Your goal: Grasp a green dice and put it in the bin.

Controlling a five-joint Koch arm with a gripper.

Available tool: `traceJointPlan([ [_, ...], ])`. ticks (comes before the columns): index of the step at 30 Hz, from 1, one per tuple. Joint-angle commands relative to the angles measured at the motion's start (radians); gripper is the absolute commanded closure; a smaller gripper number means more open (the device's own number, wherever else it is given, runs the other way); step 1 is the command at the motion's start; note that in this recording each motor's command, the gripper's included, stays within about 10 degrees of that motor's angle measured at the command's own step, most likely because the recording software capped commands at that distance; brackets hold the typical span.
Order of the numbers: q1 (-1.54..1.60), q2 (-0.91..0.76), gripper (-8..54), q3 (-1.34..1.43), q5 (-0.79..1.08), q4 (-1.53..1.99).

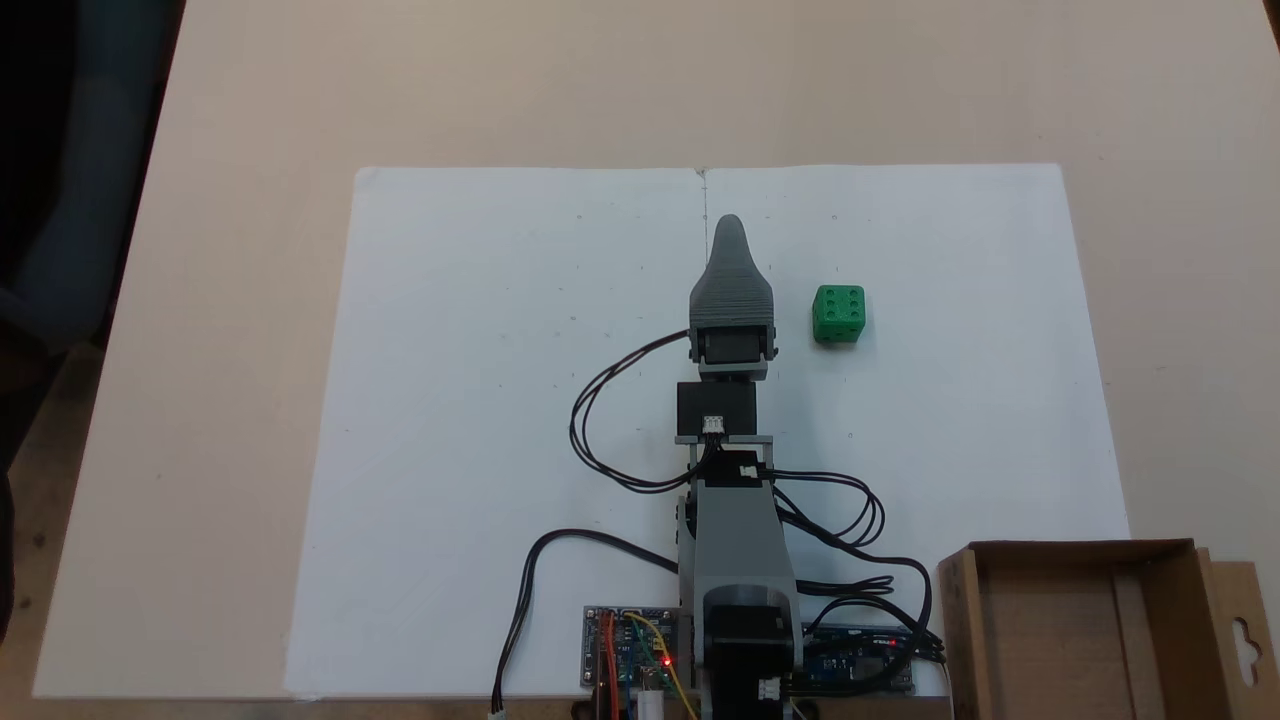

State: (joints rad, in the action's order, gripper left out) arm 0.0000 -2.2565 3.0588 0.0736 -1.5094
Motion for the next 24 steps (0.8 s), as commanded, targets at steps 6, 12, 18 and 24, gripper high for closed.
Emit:
traceJointPlan([
  [6,-0.009,-0.112,2.5,0.069,-0.026,0.270],
  [12,-0.009,-0.112,2.5,0.069,-0.026,0.272],
  [18,-0.014,-0.112,2.9,0.061,-0.025,0.272],
  [24,-0.067,-0.107,4.0,-0.187,-0.026,0.616],
])
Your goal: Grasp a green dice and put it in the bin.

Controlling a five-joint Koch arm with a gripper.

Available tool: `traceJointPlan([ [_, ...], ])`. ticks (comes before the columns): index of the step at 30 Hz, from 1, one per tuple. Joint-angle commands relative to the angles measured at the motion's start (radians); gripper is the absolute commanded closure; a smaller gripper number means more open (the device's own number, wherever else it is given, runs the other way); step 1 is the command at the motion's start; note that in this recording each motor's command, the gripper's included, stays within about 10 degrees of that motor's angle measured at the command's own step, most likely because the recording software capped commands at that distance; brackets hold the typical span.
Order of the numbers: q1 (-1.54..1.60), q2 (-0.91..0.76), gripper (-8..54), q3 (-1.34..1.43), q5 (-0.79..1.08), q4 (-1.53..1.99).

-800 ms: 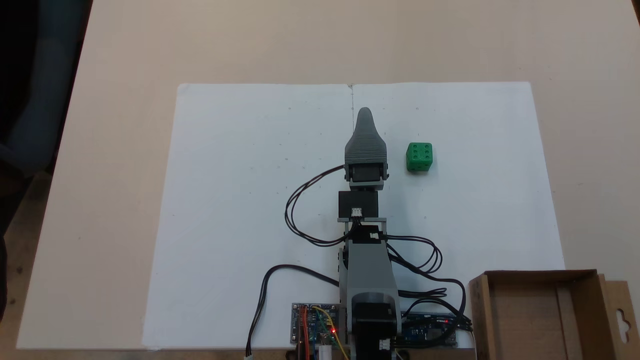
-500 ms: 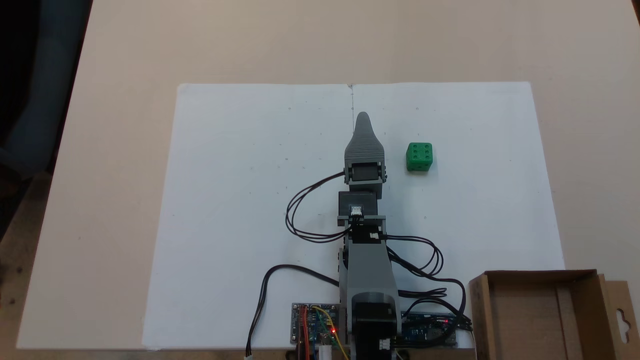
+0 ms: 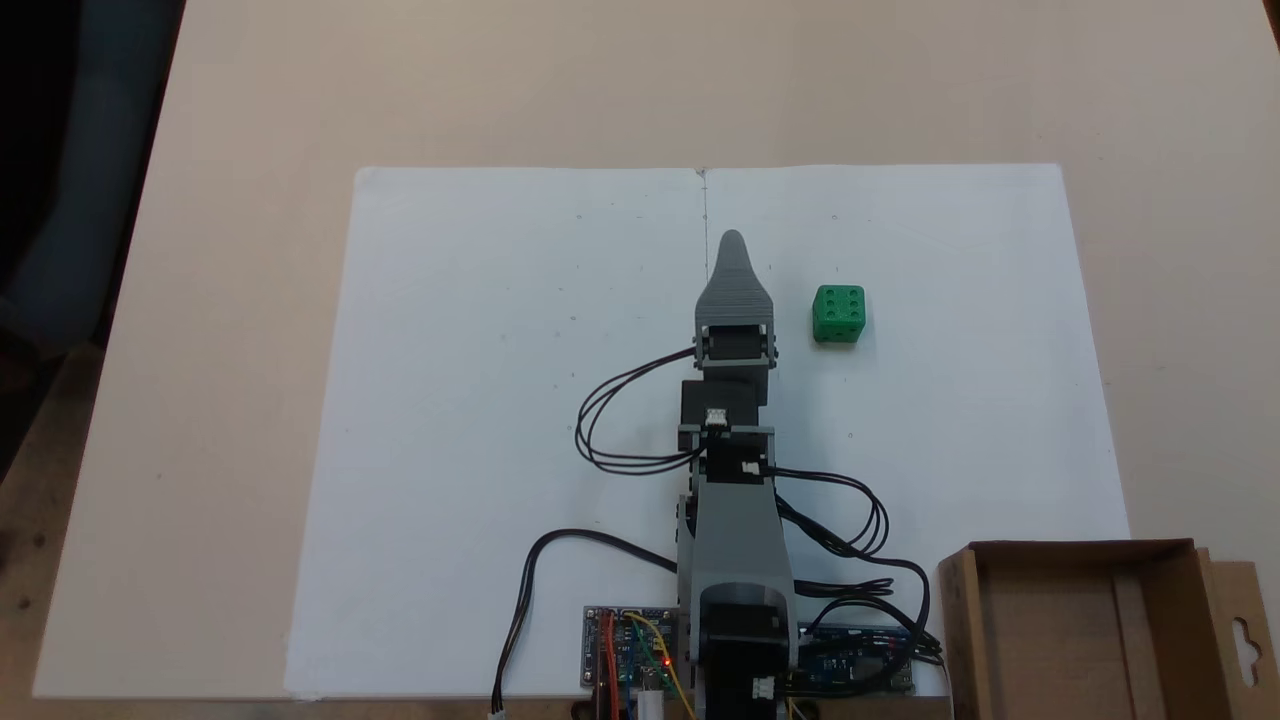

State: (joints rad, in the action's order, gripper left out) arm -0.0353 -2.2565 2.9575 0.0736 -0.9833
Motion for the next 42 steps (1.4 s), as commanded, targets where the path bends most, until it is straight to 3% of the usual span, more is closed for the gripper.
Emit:
traceJointPlan([
  [1,-0.040,-0.107,4.0,-0.133,-0.029,0.158],
  [12,-0.077,-0.086,4.0,-0.565,-0.069,0.882],
  [17,-0.089,-0.084,4.0,-0.581,-0.075,1.184],
  [26,-0.193,-0.083,5.4,-0.595,-0.095,1.266],
  [32,-0.288,-0.064,6.0,-0.853,-0.103,1.626],
  [42,-0.459,0.149,5.4,-1.003,-0.083,2.017],
])
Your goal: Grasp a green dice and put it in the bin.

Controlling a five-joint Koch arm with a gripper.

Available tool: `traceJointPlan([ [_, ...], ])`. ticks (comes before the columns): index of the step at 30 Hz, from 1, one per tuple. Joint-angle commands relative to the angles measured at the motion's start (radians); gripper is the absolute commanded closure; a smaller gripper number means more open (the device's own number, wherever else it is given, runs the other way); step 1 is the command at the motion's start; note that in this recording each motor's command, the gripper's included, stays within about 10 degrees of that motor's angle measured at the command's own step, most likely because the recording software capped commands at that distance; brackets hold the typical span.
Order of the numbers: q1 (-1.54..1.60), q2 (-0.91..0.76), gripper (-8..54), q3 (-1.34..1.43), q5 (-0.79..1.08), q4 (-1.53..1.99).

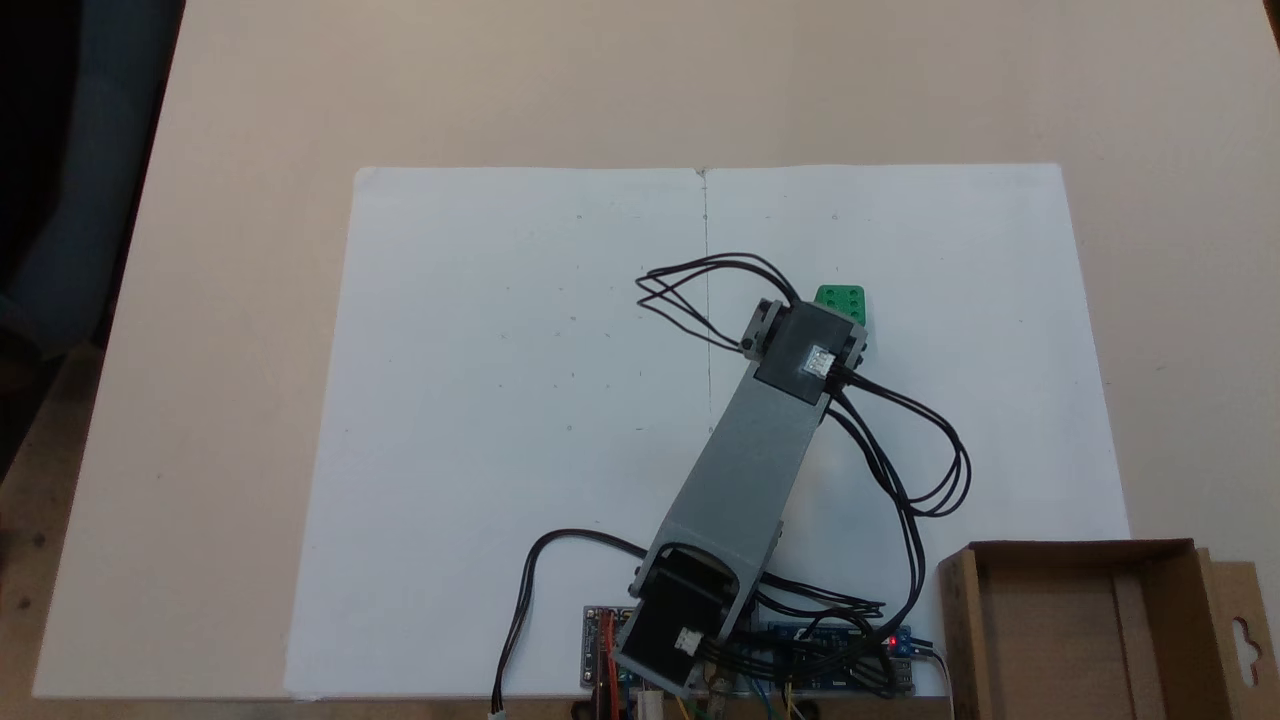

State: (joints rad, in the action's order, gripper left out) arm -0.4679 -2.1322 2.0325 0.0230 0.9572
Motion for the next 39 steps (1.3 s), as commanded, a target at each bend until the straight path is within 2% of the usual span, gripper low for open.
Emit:
traceJointPlan([
  [1,-0.035,0.054,5.4,-0.114,-0.020,0.095],
  [8,-0.038,0.210,3.7,-0.423,0.181,0.256],
  [17,0.032,0.336,2.7,-0.465,0.457,0.225],
  [27,0.071,0.494,2.7,-0.465,0.474,0.196],
  [39,0.084,0.577,3.2,-0.466,0.446,0.064],
])
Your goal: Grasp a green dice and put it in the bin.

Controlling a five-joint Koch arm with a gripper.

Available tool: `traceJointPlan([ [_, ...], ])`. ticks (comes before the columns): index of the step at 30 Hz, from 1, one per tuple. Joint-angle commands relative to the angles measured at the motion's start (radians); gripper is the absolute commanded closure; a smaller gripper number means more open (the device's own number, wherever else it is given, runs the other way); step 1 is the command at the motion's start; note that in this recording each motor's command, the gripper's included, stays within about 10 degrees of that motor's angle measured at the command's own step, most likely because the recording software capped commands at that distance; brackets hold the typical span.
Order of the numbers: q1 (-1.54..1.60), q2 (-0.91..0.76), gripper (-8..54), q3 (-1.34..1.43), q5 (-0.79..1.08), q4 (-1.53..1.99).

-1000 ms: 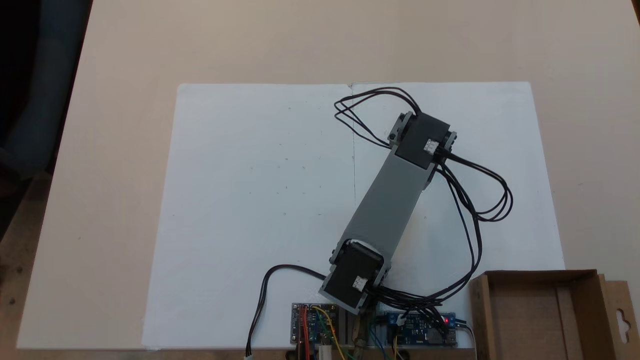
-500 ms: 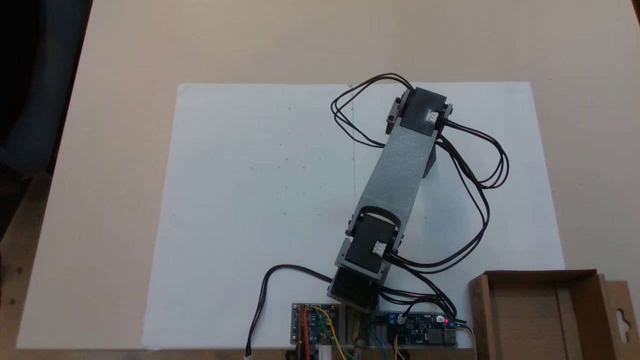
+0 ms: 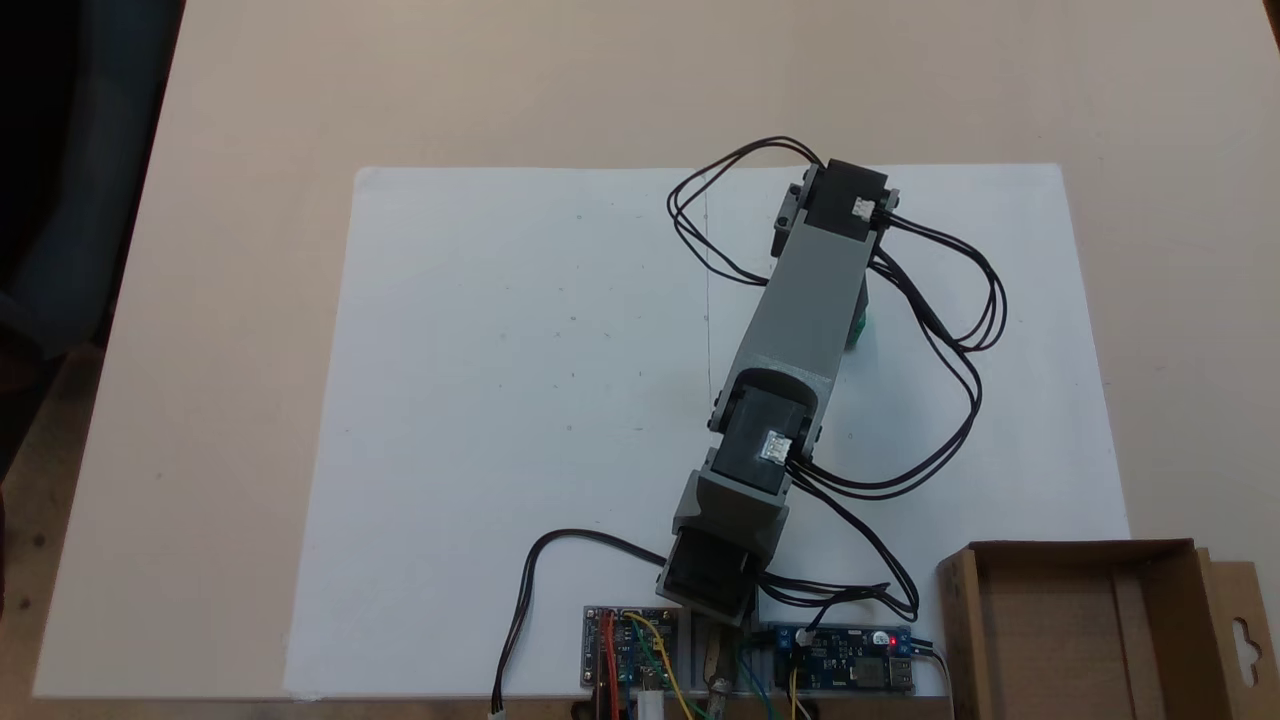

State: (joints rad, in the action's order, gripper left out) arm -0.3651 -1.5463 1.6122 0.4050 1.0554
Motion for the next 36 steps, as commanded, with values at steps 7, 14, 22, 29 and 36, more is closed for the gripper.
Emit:
traceJointPlan([
  [7,-0.031,0.011,3.3,-0.048,-0.081,-0.055],
  [14,-0.034,0.055,3.3,-0.049,-0.186,-0.114],
  [22,-0.048,0.107,3.3,-0.049,-0.199,-0.160],
  [29,-0.063,0.147,3.3,-0.074,-0.198,-0.169],
  [36,-0.075,0.192,3.2,-0.074,-0.166,-0.164],
])
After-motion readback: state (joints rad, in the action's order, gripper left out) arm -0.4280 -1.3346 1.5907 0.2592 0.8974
